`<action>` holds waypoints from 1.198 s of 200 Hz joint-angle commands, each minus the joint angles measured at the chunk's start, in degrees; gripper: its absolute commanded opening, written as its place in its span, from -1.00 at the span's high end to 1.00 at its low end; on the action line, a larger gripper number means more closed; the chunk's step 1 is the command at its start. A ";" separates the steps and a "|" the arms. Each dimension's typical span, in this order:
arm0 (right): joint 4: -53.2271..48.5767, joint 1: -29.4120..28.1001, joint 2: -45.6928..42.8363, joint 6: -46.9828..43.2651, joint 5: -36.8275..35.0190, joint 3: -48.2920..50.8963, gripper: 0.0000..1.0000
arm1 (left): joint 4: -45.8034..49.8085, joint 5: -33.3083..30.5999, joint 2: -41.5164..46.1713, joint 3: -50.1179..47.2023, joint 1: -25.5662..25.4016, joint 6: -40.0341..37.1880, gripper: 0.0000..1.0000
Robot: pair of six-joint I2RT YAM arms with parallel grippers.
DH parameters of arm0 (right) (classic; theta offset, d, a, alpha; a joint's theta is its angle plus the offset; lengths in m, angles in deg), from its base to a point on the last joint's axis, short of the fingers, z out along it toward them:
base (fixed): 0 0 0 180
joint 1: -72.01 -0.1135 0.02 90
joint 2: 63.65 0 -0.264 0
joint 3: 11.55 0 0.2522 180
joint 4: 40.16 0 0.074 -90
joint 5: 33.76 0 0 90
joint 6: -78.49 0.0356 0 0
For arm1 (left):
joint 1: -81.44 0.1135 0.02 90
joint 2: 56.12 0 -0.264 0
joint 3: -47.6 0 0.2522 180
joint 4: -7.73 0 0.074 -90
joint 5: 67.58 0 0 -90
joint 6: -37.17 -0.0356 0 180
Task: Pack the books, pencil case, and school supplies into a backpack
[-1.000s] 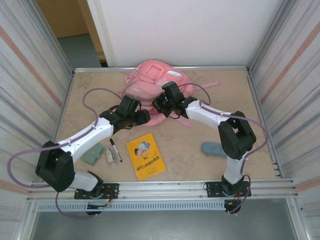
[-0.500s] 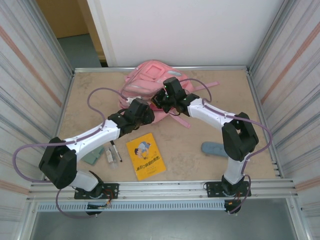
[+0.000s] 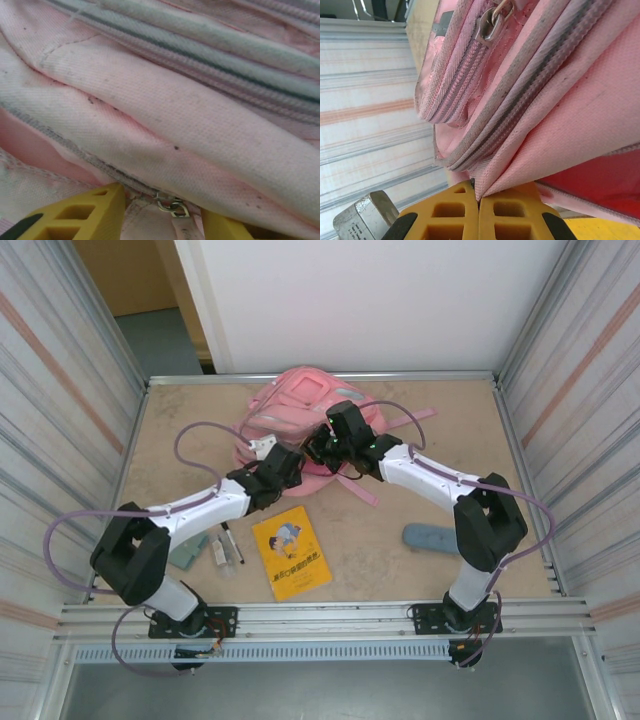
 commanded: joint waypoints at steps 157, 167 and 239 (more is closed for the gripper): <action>-8.40 16.98 -7.93 -31.08 16.90 3.61 1.00 | -10.57 36.59 9.17 -10.83 8.50 -22.94 0.89; -8.69 18.08 -8.25 -32.02 18.18 4.44 1.00 | -10.85 37.23 8.55 -10.65 8.59 -23.80 0.90; -9.19 17.14 -6.58 -34.27 21.32 4.52 1.00 | -17.63 50.05 -1.79 -7.77 7.30 -28.29 0.67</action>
